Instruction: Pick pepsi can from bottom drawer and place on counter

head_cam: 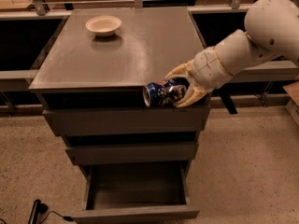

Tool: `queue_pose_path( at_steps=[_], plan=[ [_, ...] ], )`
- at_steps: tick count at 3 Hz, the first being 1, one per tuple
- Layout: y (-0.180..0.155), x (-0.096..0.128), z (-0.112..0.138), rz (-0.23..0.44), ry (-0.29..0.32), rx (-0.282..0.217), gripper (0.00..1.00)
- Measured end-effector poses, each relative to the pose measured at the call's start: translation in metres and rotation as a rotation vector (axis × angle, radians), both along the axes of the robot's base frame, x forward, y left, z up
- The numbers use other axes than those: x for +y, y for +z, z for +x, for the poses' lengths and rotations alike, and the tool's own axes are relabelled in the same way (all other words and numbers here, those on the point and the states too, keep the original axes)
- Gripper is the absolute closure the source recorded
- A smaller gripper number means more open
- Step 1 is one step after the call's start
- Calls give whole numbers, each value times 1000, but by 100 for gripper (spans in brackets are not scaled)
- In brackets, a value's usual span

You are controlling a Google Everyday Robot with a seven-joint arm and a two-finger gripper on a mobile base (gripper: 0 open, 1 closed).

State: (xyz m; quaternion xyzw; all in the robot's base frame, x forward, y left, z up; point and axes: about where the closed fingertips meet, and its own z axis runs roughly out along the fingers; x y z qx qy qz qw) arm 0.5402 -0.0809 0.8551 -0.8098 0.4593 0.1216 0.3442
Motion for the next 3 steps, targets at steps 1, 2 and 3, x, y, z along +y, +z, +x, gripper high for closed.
queue_pose_path(
  at_steps=[1,2,3],
  plan=[
    [27,11,47,-51,-68,35,100],
    [37,26,104,-63,-181,149,100],
    [33,37,138,9,-231,237,100]
  ],
)
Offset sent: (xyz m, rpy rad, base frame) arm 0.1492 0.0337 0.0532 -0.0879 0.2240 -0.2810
